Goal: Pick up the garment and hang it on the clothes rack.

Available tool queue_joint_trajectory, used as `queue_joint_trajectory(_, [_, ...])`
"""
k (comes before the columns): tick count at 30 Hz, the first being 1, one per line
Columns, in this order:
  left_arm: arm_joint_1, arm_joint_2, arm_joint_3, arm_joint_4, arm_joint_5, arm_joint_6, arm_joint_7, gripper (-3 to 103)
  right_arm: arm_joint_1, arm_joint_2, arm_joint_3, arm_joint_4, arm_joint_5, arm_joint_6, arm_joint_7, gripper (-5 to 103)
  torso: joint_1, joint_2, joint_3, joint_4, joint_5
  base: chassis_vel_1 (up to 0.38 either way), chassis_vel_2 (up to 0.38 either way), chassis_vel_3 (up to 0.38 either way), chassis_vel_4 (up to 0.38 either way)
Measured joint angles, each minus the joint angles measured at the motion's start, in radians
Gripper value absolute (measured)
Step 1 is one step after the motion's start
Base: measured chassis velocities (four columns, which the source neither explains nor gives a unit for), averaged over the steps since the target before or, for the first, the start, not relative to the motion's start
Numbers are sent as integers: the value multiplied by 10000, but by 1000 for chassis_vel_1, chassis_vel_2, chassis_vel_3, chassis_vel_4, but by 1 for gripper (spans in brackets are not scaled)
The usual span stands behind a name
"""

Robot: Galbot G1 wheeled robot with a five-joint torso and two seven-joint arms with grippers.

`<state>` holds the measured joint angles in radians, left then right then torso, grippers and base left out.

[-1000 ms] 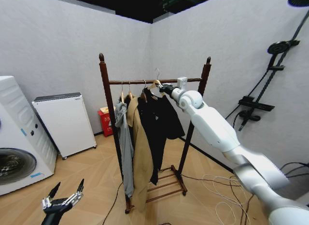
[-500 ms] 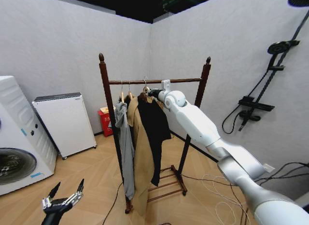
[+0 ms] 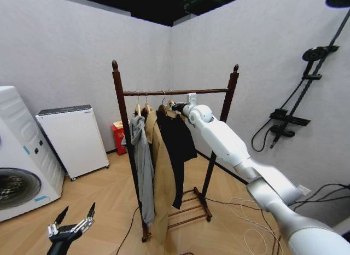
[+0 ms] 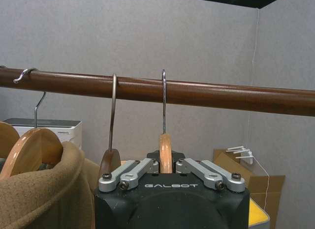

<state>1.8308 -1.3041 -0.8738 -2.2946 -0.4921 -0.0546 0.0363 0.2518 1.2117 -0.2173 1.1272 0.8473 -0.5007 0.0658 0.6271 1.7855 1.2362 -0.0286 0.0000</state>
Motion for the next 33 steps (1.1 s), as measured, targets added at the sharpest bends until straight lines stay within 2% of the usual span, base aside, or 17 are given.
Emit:
queue_joint_trajectory(17, [0, 0, 0, 0, 0, 0, 0, 100, -446, -307, 33, 493, -156, -43, 70, 10, 0, 1, -2, 1, 0, 0, 0, 0, 0])
queue_joint_trajectory(19, [0, 0, 0, 0, 0, 0, 0, 100, -462, -321, 58, 517, -178, -46, 54, 7, -1, 1, -2, 0, 0, 0, 0, 0, 0])
queue_joint_trajectory(22, [-1, 0, 1, 0, -1, 0, 7, 100, -546, -524, 109, 790, -23, 8, 0, 20, 3, -2, 4, -1, 2, 0, 0, 0, 0])
queue_joint_trajectory(23, [-1, 0, 1, 0, -1, 0, 7, 100, -546, -524, 109, 790, -23, 8, 0, 20, 3, -2, 4, -1, 2, 0, 0, 0, 0])
queue_joint_trajectory(25, [0, 0, 0, 0, 0, 0, 1, 100, -717, -845, 242, 1391, 319, 19, 159, 31, 0, 0, 2, -1, -1, 0, 0, 0, 0])
queue_joint_trajectory(26, [0, 0, 0, 0, 0, 0, 1, 100, -717, -845, 242, 1391, 319, 19, 159, 31, 0, 0, 2, -1, -1, 0, 0, 0, 0])
queue_joint_trajectory(28, [0, 0, 0, 0, 0, 0, -1, 100, -1143, -1592, 512, 2619, 1206, -159, 779, 41, 0, 0, 1, -2, 3, 0, 0, 0, 0])
queue_joint_trajectory(29, [0, 0, 0, 0, 0, 0, -1, 100, -1143, -1592, 512, 2619, 1206, -159, 779, 41, 0, 0, 1, -2, 3, 0, 0, 0, 0])
queue_joint_trajectory(32, [0, 0, 0, 0, 0, 0, 0, 100, -1851, -2484, 964, 4165, 1911, -369, 1558, 58, 0, 0, 0, -4, 3, 0, 0, 0, 0])
queue_joint_trajectory(33, [0, 0, 0, 0, 0, 0, 0, 100, -1851, -2484, 964, 4165, 1911, -369, 1558, 58, 0, 0, 0, -4, 3, 0, 0, 0, 0])
